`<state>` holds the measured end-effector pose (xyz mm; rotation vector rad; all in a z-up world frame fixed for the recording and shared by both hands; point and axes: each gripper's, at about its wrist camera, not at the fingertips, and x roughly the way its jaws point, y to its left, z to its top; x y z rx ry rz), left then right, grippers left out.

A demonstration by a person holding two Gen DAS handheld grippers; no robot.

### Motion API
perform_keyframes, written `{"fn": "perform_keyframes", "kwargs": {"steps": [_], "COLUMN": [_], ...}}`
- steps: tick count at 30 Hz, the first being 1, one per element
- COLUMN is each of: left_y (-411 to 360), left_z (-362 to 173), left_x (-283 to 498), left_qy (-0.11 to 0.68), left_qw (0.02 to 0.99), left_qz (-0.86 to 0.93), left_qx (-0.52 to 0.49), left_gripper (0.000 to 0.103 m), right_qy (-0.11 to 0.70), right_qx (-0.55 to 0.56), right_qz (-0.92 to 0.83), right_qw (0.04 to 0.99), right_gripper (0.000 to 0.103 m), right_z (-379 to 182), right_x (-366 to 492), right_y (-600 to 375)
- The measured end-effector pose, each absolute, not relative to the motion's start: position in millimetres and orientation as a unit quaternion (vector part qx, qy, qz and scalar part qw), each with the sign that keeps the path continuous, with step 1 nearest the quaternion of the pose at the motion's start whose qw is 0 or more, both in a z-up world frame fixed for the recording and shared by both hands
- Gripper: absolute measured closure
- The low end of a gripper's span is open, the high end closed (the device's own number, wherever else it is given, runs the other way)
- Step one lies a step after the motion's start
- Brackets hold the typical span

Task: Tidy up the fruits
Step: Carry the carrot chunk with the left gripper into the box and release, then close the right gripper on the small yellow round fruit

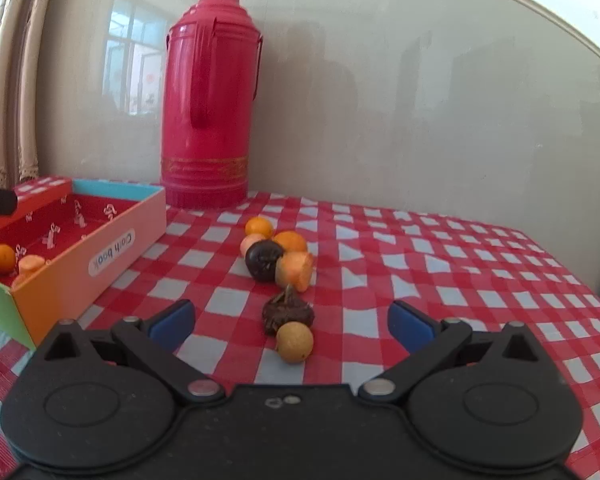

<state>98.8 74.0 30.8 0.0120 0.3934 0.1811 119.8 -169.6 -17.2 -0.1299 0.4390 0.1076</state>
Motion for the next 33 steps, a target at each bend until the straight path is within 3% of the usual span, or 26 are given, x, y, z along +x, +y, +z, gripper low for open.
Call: {"fn": "perform_keyframes", "kwargs": {"steps": [5,9,14,17,33], "left_y": [80,86,86,86,105], "left_z": [28,26,24,24,22], "left_x": [98,100,102,102,93], "left_qy": [0.198,0.204,0.206,0.206,0.188], "left_qw": [0.975,0.974,0.973,0.973,0.973], "left_qz": [0.098,0.103,0.103,0.101,0.132], "left_qx": [0.001,-0.009,-0.005,-0.001,-0.010], "left_gripper": [0.000,0.000,0.000,0.000,0.000], "right_qy": [0.239,0.264,0.280,0.296,0.245], "right_qx": [-0.072,-0.064,-0.051,-0.046,-0.045], "right_qz": [0.055,0.049,0.047,0.046,0.075], "right_qw": [0.967,0.961,0.958,0.953,0.966], "right_gripper": [0.017,0.045,0.050,0.088,0.088], "right_z": [-27,-33,-34,-37,-10], "right_x": [132,143,147,153,134], "right_y": [-167,-168,-173,-175,-146]}}
